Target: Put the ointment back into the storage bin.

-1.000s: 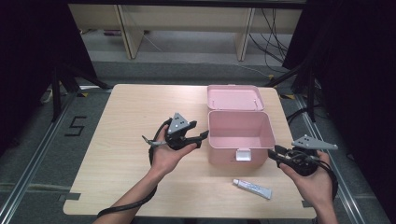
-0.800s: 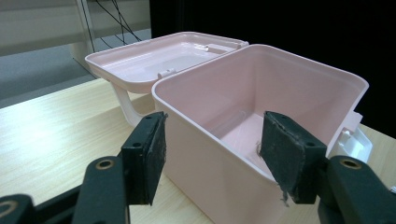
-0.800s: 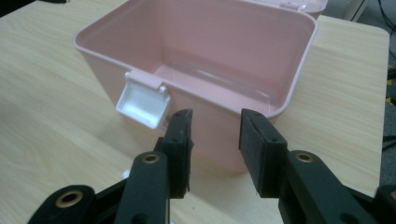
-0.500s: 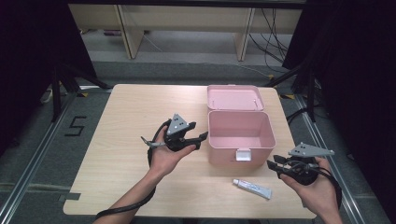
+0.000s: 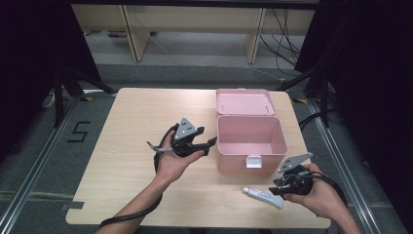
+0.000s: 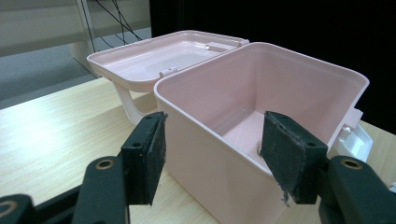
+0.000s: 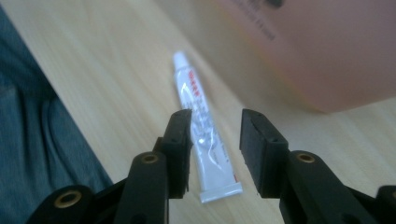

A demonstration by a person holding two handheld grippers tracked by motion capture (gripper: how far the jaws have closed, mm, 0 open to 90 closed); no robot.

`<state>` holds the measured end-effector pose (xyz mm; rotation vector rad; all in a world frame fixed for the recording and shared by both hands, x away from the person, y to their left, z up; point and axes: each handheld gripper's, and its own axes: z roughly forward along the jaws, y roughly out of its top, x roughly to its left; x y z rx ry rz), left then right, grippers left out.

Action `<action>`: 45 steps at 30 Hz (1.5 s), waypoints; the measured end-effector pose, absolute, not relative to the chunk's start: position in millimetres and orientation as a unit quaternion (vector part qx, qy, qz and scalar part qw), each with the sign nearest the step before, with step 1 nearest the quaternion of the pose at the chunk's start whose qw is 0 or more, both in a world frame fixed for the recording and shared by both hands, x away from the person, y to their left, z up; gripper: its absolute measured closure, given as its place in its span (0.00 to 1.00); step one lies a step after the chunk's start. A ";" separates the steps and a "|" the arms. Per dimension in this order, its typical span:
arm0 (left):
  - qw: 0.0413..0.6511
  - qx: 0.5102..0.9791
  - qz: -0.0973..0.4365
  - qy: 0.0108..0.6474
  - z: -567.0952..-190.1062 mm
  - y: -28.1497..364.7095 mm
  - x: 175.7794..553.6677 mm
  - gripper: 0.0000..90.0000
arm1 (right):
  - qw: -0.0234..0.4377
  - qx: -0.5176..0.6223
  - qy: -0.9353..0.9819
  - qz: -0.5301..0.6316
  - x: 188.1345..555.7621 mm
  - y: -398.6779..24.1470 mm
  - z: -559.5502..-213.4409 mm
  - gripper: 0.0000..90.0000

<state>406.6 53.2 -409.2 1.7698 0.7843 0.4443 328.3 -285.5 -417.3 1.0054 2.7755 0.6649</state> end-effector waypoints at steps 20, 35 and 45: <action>0.545 0.746 0.189 0.332 -409.1 56.2 406.4 0.44 | 0.013 0.190 0.979 0.069 353.3 -250.4 -455.7 0.70; 0.547 0.746 0.187 0.331 -409.4 55.7 406.6 0.44 | -0.003 0.160 0.986 0.036 360.5 -241.0 -468.6 0.71; 0.546 0.746 0.187 0.333 -409.4 57.3 406.7 0.44 | -0.007 0.144 0.989 0.025 361.4 -236.1 -472.0 0.75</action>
